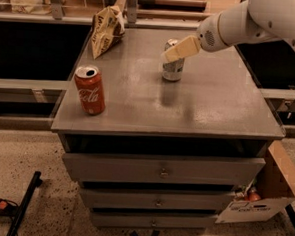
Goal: Move 7up can near coke can
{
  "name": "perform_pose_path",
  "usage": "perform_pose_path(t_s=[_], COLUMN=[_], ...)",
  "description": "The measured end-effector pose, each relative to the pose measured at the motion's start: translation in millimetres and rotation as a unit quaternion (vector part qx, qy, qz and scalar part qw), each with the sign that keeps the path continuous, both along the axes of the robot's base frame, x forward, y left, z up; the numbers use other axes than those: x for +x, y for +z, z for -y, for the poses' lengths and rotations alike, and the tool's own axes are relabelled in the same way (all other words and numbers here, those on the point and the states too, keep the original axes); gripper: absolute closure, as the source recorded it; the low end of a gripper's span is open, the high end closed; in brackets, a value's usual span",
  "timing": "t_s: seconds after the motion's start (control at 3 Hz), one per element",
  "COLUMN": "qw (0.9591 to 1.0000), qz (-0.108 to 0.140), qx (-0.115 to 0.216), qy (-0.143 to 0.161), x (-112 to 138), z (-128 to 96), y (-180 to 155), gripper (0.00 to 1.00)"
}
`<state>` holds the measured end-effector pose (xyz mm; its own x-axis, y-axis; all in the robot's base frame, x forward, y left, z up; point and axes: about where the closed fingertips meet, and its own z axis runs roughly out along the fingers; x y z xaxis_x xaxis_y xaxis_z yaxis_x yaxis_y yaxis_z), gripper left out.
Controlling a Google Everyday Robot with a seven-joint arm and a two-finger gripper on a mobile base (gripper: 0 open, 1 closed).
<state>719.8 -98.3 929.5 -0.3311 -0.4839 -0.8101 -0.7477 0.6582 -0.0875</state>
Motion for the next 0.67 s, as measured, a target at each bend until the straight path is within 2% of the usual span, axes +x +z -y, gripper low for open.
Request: perform_pose_path(t_s=[0.33,0.67], qw=[0.9997,0.9991], qz=[0.004,0.007], qx=[0.023,0.042], qy=[-0.003,-0.002], x=[0.2,3.6], z=[-4.6,-12.3], y=[-15.0,-23.0], gripper=[0.00,0.17])
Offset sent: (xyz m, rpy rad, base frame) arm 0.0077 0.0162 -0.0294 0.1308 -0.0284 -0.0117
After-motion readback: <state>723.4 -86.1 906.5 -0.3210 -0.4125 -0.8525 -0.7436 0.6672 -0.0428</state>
